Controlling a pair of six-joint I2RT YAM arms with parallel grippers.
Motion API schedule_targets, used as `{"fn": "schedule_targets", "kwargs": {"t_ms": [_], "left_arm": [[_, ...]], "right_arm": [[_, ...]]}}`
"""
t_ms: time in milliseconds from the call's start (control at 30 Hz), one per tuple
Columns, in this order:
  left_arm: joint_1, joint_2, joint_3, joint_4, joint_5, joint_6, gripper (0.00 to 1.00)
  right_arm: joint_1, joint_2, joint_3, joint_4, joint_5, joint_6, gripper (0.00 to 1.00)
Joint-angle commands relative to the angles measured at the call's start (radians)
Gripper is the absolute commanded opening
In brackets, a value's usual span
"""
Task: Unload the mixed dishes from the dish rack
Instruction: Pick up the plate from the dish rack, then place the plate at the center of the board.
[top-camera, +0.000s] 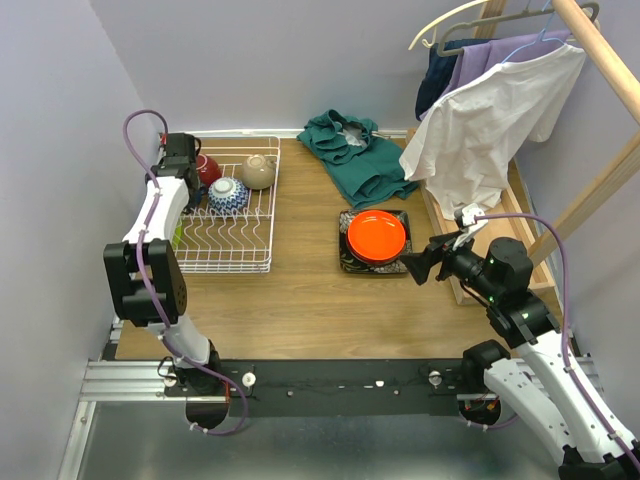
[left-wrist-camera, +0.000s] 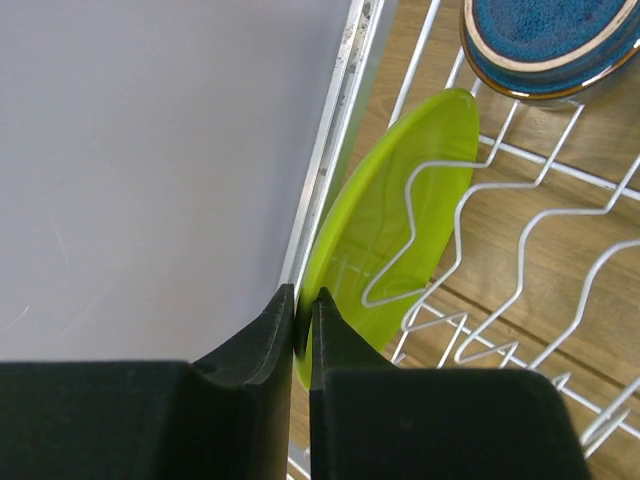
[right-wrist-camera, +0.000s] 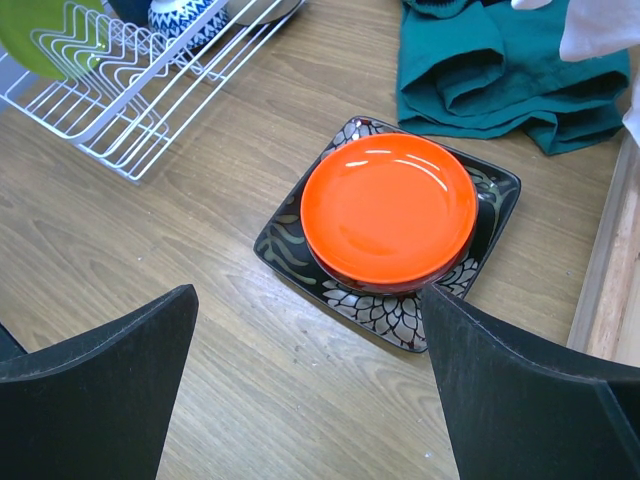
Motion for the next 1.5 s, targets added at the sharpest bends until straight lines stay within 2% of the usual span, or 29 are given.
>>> {"fn": "schedule_targets", "kwargs": {"t_ms": [0,567,733,900,1000,1033,1133,1267,1467], "left_arm": [[-0.020,-0.090,-0.002,0.005,-0.066,-0.030,0.12],[-0.210,-0.191,0.153,-0.135,-0.224,-0.001,0.12],[-0.294,-0.207,0.226,-0.179,-0.186,-0.051,0.12],[-0.356,-0.230,0.271,-0.195,-0.017,-0.189,0.12],[-0.384,-0.251,0.265,-0.164,0.112,-0.271,0.12],[-0.390,-0.263,0.259,-0.152,0.192,-0.288,0.12],[-0.413,-0.289,0.216,-0.078,0.313,-0.369,0.10],[-0.440,-0.306,0.097,0.087,0.547,-0.502,0.08],[-0.535,-0.248,-0.013,0.283,0.706,-0.663,0.08]], "right_arm": [[0.004,-0.013,-0.012,0.017,0.012,-0.012,1.00],[0.004,-0.011,-0.010,0.021,-0.014,-0.021,1.00],[0.004,-0.013,-0.012,0.023,-0.012,-0.023,1.00],[0.004,-0.013,-0.012,0.020,-0.011,-0.023,1.00],[0.004,-0.016,-0.012,0.018,-0.009,-0.026,1.00],[0.004,-0.016,-0.012,0.018,-0.006,-0.026,1.00],[0.004,-0.016,-0.012,0.018,-0.003,-0.024,1.00],[0.004,-0.016,-0.012,0.018,-0.002,-0.027,1.00],[0.004,-0.022,-0.012,0.017,0.011,-0.030,1.00]]}}
